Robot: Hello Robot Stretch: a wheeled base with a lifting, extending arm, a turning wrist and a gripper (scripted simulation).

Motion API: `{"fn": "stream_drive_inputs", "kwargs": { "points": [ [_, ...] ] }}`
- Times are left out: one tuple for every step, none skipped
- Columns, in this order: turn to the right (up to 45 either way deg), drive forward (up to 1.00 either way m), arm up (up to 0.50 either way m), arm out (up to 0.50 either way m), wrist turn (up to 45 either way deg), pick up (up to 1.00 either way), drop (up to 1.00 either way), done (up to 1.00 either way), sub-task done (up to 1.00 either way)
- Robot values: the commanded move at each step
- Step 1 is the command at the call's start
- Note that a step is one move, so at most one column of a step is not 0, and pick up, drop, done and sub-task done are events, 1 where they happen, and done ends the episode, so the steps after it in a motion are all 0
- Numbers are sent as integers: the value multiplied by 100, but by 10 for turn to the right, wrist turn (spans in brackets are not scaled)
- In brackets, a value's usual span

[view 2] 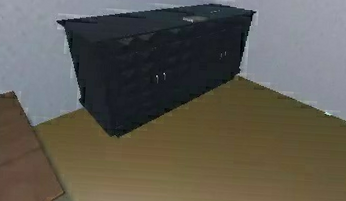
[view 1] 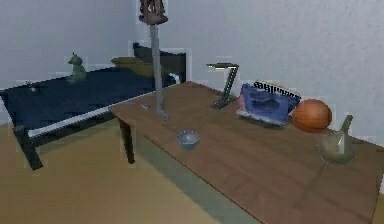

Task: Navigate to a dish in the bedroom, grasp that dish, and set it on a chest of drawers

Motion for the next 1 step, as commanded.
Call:
{"fn": "stream_drive_inputs", "kwargs": {
  "points": [
    [-450, 0, 0, 0, 0, 0, 0, 0, 0]
  ]
}}
